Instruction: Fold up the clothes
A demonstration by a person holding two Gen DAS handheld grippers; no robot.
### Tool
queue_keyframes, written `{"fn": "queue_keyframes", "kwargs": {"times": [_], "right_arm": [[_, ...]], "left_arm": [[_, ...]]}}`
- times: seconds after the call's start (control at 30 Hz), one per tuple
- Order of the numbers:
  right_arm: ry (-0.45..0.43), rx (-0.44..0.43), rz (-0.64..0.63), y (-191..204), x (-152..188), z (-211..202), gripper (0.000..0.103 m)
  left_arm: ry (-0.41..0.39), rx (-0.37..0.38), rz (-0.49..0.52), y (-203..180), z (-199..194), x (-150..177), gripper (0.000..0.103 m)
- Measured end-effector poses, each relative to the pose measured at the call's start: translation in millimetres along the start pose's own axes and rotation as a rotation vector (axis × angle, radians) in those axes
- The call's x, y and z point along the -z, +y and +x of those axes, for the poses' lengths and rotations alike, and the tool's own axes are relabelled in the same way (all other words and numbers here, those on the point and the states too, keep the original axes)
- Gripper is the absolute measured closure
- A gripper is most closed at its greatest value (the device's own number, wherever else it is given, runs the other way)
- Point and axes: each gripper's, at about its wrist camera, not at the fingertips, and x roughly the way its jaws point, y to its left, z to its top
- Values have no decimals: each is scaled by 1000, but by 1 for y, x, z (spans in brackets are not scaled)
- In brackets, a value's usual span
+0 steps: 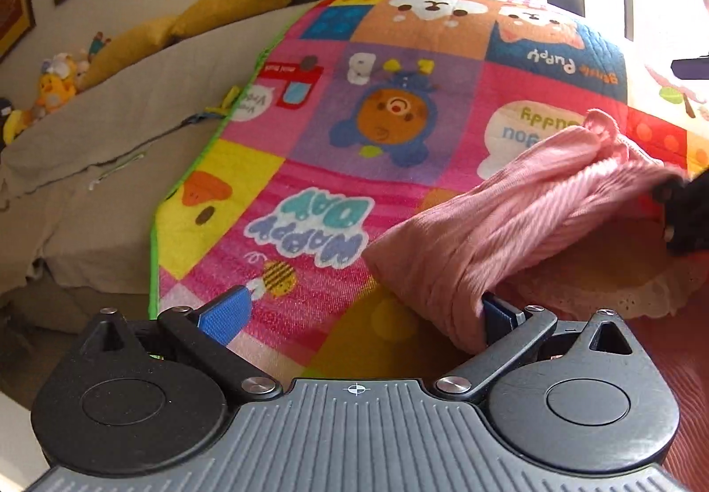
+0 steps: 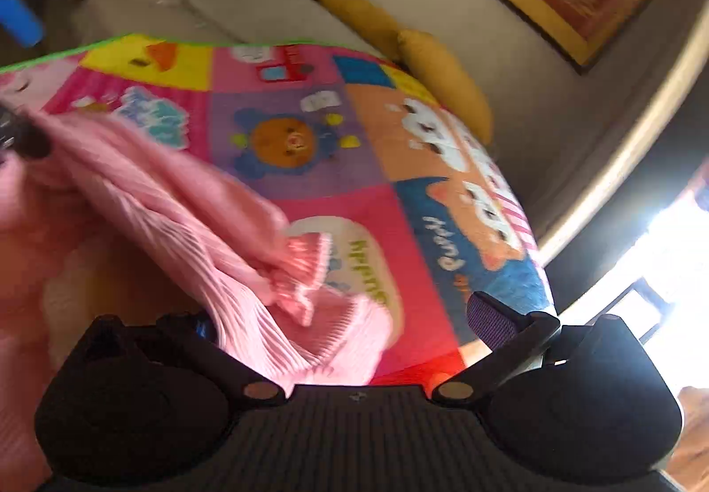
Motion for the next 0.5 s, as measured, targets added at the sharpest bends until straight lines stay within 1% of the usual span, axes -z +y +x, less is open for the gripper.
{"fn": "queue_keyframes", "kwargs": {"times": [0.03, 0.1, 0.17, 0.2, 0.23, 0.27, 0.33, 0.43, 0.47, 0.5], "right_arm": [[13, 56, 140, -31, 9, -2, 0], [46, 161, 415, -90, 30, -7, 0], [124, 210, 648, -138, 70, -15, 0], [164, 234, 757, -160, 90, -19, 0], [202, 259, 832, -175, 110, -23, 0], [236, 290, 879, -186, 128, -26, 0], [303, 338, 912, -199, 155, -31, 0], [307, 245, 752, -195, 158, -34, 0], [308, 214, 699, -193, 159, -35, 0], [304, 182, 629, -189, 157, -36, 0]], "left_arm": [[-7, 23, -42, 6, 0, -1, 0], [-15, 2, -82, 7, 3, -1, 0], [-8, -4, -77, 3, 10, 0, 0], [8, -7, -75, 0, 16, -1, 0], [22, 2, -81, -1, 20, -1, 0], [36, -4, -93, -2, 24, -2, 0], [37, -66, -108, -1, 27, -5, 0], [20, 3, -167, 8, 19, -12, 0], [10, 84, -164, 8, 14, -16, 0], [-4, 176, -135, 5, 8, -20, 0]]}}
